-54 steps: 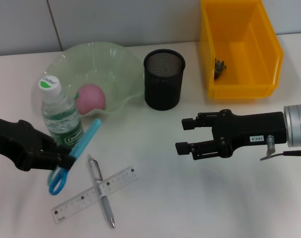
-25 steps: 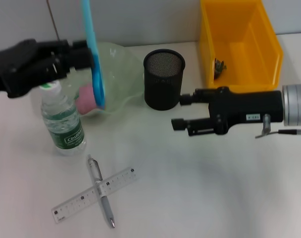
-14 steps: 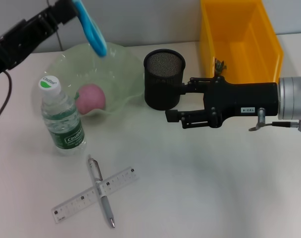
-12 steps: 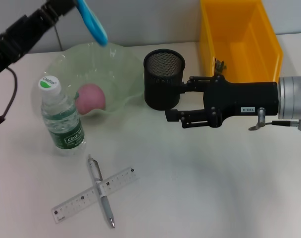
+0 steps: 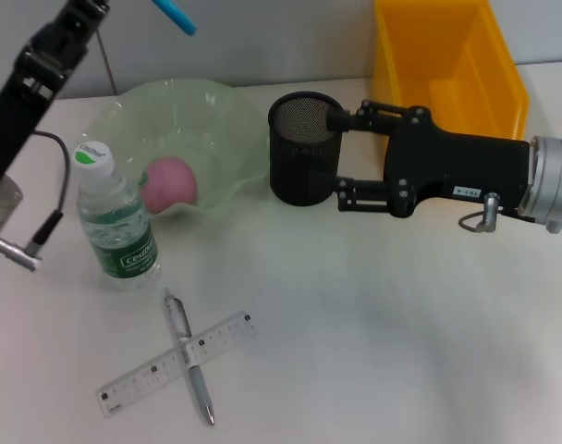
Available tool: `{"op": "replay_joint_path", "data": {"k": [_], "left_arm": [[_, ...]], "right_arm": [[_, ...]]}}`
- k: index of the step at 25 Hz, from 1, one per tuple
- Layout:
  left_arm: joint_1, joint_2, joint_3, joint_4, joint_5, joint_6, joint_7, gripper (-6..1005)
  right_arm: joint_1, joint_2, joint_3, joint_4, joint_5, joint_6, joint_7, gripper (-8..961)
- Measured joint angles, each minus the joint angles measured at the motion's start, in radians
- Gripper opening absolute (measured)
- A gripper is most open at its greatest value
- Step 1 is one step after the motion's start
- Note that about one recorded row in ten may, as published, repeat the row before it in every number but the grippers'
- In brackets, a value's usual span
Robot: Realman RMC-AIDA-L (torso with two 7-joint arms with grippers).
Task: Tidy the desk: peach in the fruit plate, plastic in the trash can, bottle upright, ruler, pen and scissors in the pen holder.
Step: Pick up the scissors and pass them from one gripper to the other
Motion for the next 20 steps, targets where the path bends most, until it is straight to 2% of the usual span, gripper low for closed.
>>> {"op": "replay_joint_path", "data": {"k": [8, 9, 16, 20], "left_arm": [[-0.022, 0.000, -0.020, -0.130, -0.006, 0.004, 0.055, 242], [-0.027, 0.000, -0.051, -0.179, -0.001, 0.004, 0.073, 242], [-0.040, 0.000, -0.102, -0.285, 0.009, -0.007, 0.090, 242], [-0.040, 0.000, -0.139, -0.338, 0.016, -0.025, 0.096, 242]], "right_arm": [[-0.013, 0.003, -0.008, 0.170, 0.208, -0.047, -0.293, 775], [-0.012, 0.004, -0.009, 0.198, 0.231, -0.058, -0.334, 776], [0.026, 0.006, -0.014, 0.401, 0.372, -0.125, -0.600, 776], [0.056, 0.007, -0.014, 0.464, 0.387, -0.138, -0.676, 776]]}}
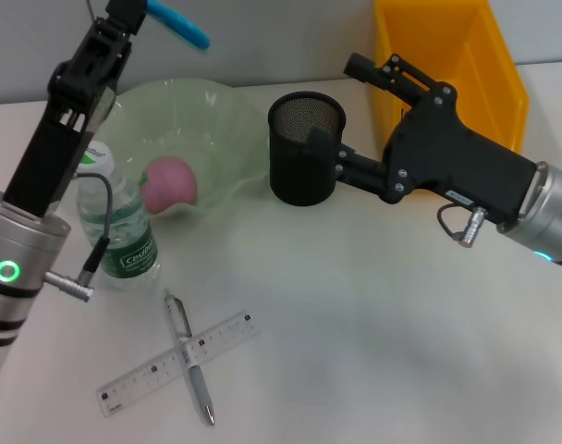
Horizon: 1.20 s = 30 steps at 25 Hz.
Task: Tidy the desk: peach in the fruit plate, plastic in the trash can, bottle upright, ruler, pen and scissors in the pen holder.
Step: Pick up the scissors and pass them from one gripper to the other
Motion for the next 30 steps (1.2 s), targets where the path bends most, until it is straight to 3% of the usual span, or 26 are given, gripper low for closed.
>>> {"op": "replay_joint_path", "data": {"k": [8, 9, 15, 30], "left_arm": [[0.002, 0.000, -0.110, -0.063, 0.085, -0.015, 0.025, 242], [0.009, 0.000, -0.176, -0.070, 0.157, -0.029, 0.027, 242], [0.028, 0.000, -0.311, -0.100, 0.308, -0.091, 0.041, 242], [0.041, 0.000, -0.392, -0.137, 0.364, -0.131, 0.065, 242]], "right_arm": [[0.047, 0.004, -0.004, 0.057, 0.002, -0.013, -0.075, 775], [0.053, 0.004, -0.002, 0.065, 0.002, -0.016, -0.082, 775], [0.077, 0.004, -0.003, 0.084, 0.041, -0.022, -0.086, 775], [0.149, 0.004, -0.009, 0.144, 0.066, -0.018, -0.141, 776]]}}
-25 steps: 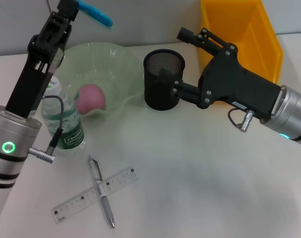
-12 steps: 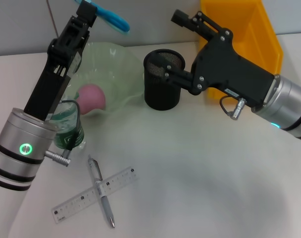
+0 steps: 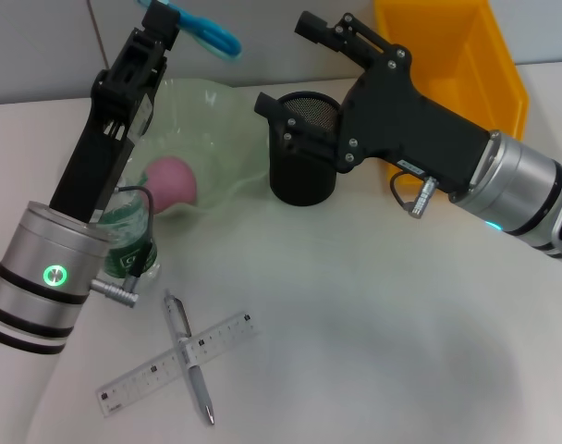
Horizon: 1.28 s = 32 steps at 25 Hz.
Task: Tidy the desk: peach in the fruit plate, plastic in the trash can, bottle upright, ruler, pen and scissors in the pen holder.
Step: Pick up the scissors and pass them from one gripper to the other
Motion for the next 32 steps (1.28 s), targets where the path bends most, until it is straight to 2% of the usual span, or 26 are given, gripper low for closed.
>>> {"op": "replay_joint_path", "data": {"k": [10, 29, 32], "left_arm": [[0.001, 0.000, -0.018, -0.046, 0.003, -0.013, 0.026, 242], [0.002, 0.000, -0.013, -0.076, 0.005, -0.014, 0.050, 242], [0.004, 0.000, -0.035, -0.093, 0.041, -0.014, 0.079, 242]], "right_arm": [[0.045, 0.000, 0.011, 0.076, 0.000, 0.002, -0.100, 775], [0.077, 0.000, 0.014, 0.081, 0.000, 0.029, -0.103, 754], [0.082, 0.000, 0.014, 0.081, 0.000, 0.029, -0.103, 746]]}}
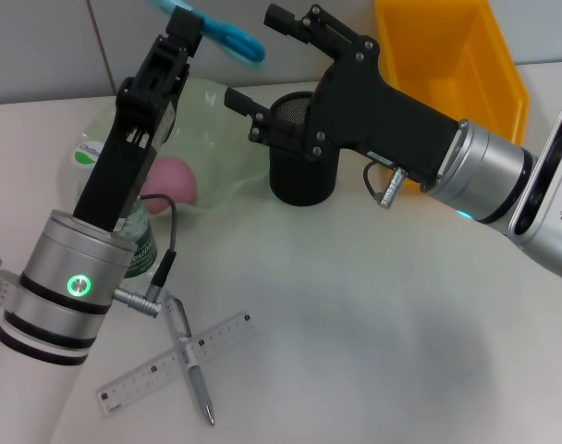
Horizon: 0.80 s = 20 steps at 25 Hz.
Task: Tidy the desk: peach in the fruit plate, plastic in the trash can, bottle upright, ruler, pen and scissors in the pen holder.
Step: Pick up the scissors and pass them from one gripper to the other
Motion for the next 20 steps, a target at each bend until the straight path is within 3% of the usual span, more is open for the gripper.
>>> {"op": "replay_joint_path", "data": {"k": [12, 18, 20], "left_arm": [[0.023, 0.000, -0.056, -0.015, 0.068, -0.011, 0.029, 242], [0.024, 0.000, -0.056, -0.016, 0.068, -0.017, 0.033, 242], [0.024, 0.000, -0.056, -0.017, 0.067, -0.025, 0.033, 242]], "right_arm": [[0.005, 0.000, 0.001, 0.001, 0.023, -0.002, 0.000, 717], [0.005, 0.000, -0.006, 0.002, 0.024, -0.004, 0.000, 484], [0.005, 0.000, -0.007, 0.002, 0.024, -0.005, 0.000, 452]]}}
